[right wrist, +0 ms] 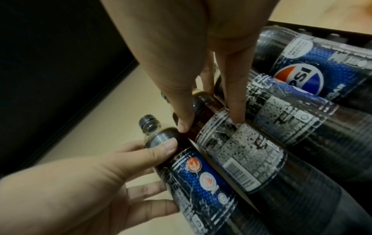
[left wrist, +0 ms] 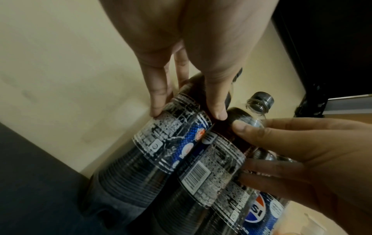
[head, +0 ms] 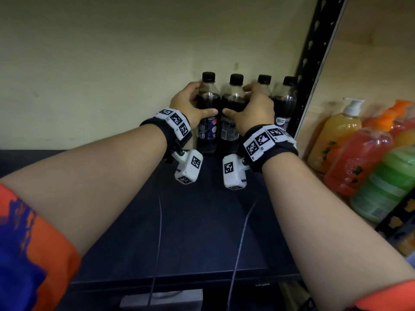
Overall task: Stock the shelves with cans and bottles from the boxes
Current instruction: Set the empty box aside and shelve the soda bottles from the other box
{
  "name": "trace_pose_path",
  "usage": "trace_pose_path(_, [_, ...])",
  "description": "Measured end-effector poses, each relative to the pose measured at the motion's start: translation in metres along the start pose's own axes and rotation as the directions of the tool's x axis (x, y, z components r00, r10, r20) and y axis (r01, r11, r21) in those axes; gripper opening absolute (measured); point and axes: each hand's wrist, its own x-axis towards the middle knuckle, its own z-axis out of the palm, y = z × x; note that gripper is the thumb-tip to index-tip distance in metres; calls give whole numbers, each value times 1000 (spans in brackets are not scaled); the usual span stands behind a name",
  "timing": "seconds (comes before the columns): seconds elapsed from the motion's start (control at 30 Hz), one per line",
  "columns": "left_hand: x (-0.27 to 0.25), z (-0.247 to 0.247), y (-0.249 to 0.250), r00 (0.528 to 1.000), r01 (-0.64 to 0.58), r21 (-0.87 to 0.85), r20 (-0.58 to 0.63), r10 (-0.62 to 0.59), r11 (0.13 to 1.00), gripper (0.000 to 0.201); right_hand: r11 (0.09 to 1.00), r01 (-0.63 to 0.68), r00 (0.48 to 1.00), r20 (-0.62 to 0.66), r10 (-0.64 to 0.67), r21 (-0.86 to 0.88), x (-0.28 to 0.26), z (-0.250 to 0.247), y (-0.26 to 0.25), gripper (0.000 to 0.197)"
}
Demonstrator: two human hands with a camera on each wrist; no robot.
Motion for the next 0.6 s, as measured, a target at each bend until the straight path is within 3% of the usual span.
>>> trace_pose_path(0.2, [5, 0, 6, 999, -9, 60, 33, 7, 998, 74, 980, 64, 997, 53, -55, -189, 0, -3, -3, 65])
trace_pose_path(0.4, [5, -2, 14, 998, -32, 174, 50, 24, 984, 75, 989, 91, 996, 29, -89, -112, -5, -11, -5, 64])
trace_pose_path(0.6, [-8, -14, 33, 993, 24, 263, 102, -53, 965, 75, 995, 37, 981, 191, -19, -90, -14, -37, -14, 69])
